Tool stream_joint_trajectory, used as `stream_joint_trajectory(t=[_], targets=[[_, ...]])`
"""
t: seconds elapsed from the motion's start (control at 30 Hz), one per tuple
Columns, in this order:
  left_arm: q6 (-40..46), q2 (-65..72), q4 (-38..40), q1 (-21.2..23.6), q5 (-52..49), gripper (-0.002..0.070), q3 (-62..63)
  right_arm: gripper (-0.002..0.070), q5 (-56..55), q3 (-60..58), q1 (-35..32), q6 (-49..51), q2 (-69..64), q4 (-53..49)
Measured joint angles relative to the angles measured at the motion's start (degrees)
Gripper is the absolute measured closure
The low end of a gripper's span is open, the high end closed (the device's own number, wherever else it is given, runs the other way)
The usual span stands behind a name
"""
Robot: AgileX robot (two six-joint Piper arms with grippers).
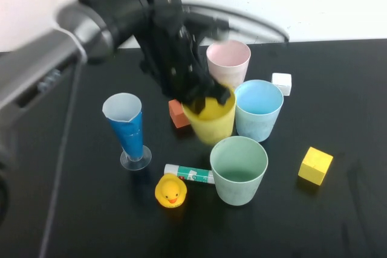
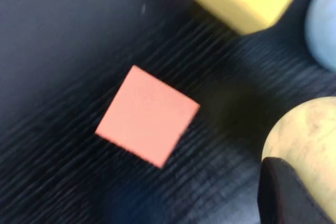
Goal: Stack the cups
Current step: Pick up the yellow cup, then place the yellow cup on the green cup, then pick up the pink cup
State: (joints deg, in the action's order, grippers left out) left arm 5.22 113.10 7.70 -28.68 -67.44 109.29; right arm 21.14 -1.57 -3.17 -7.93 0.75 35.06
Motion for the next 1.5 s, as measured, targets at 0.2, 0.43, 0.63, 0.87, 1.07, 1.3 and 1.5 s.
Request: stream_joint_trajectory(t=[0.2,0.43,0.63,0.87,1.07,1.3,1.5], targets=[[-0.13,-6.27,-0.35,0.00,-3.23,0.0655,5.69,0.0647,0.00,0.00,0.00,-0.93,0.00,0.00],[0.76,-11.27,6.55,-2.06,-3.85,0.0656,4.84,0.0647,0.00,0.00,0.00,-1.46,0.00,0.34],[1.51,-11.72,1.42,-7.61,-3.85,0.0656,-3.69,0.0647,0.00,0.00,0.00,-1.94,0.00,0.59],[1.83,-9.13,-0.40,-7.87,-3.94,0.0656,-5.87,0.0647,0.00,0.00,0.00,-2.50,0.00,0.90],[2.56,-8.01,0.26,-7.87,-3.75,0.0601,-5.87,0.0647,-0.46,0.00,0.00,-2.77,0.00,1.02],[3.32,-8.14,0.38,-7.87,-3.75,0.0377,-5.87,0.0647,-1.94,0.00,0.00,-4.74,0.00,1.71],[4.56,-14.47,-1.87,-7.87,-2.55,0.0572,-5.87,0.0647,-1.49,1.72,0.00,-10.20,0.00,3.45]])
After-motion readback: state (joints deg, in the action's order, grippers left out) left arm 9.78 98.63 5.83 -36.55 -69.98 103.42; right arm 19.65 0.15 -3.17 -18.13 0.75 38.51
